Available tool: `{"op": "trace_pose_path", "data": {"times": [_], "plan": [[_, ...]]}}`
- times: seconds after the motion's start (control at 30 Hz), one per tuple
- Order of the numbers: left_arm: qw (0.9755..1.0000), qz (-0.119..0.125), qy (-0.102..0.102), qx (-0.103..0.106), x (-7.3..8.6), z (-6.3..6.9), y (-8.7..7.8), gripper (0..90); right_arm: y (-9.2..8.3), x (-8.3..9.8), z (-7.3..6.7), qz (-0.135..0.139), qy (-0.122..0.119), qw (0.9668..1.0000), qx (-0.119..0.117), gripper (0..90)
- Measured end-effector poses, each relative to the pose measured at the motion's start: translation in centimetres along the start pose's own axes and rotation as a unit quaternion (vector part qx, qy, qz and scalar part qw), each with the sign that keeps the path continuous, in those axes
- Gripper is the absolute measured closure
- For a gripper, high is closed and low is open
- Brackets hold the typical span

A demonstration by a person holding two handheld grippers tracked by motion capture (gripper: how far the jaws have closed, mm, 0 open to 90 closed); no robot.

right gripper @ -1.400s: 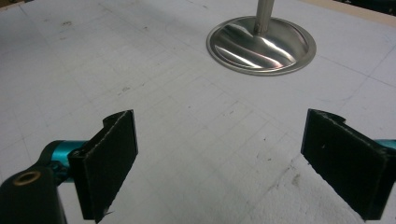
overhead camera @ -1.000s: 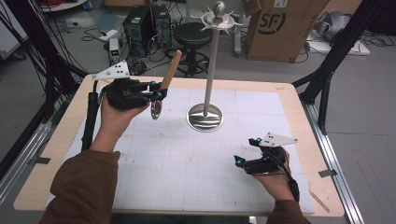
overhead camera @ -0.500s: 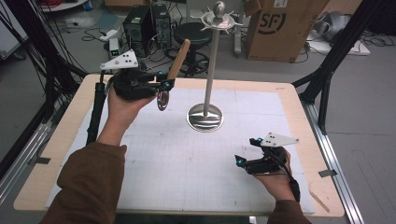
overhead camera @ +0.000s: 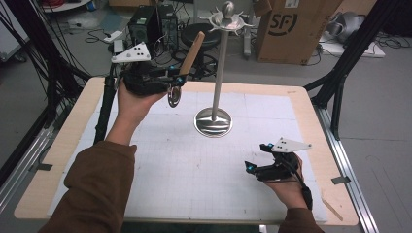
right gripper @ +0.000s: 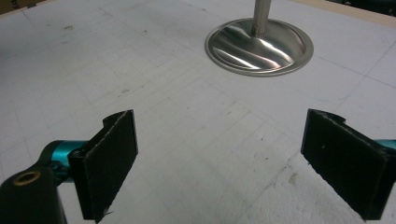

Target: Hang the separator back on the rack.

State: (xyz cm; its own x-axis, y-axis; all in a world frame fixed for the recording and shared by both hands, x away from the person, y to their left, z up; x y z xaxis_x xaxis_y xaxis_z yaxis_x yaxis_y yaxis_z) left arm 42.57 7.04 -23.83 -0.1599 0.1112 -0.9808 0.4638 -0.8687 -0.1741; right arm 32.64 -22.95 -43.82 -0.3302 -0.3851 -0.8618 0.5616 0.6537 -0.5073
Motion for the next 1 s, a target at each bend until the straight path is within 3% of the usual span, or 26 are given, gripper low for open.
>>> {"op": "trace_pose_path", "data": {"times": [0.47, 1.0], "plan": [[0.9998, -0.002, 0.011, -0.013, -1.8, -0.3, 0.6, 69.1, 0.0, 0.2, 0.1, -0.001, 0.003, 1.0000, 0.000, 9.7], [0.9991, -0.020, 0.017, -0.034, -1.4, -1.2, 1.9, 69.1, -0.1, 0.3, 0.3, 0.001, 0.004, 1.0000, 0.000, 9.6]]}}
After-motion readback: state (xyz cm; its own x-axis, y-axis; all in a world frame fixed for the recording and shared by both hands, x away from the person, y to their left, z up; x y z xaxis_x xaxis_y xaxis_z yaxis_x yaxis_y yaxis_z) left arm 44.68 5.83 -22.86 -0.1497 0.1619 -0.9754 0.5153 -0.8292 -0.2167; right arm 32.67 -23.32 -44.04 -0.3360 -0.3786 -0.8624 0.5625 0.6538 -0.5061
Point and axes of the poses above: each handheld gripper's, and its own axes: y roughly forward along the jaws, x roughly out of its underside, z roughly to its right, the point moved 7 cm from there along y, roughly forward along the jaws, and after that the axes turned 5 degrees about -y, right-handed, at the moved point
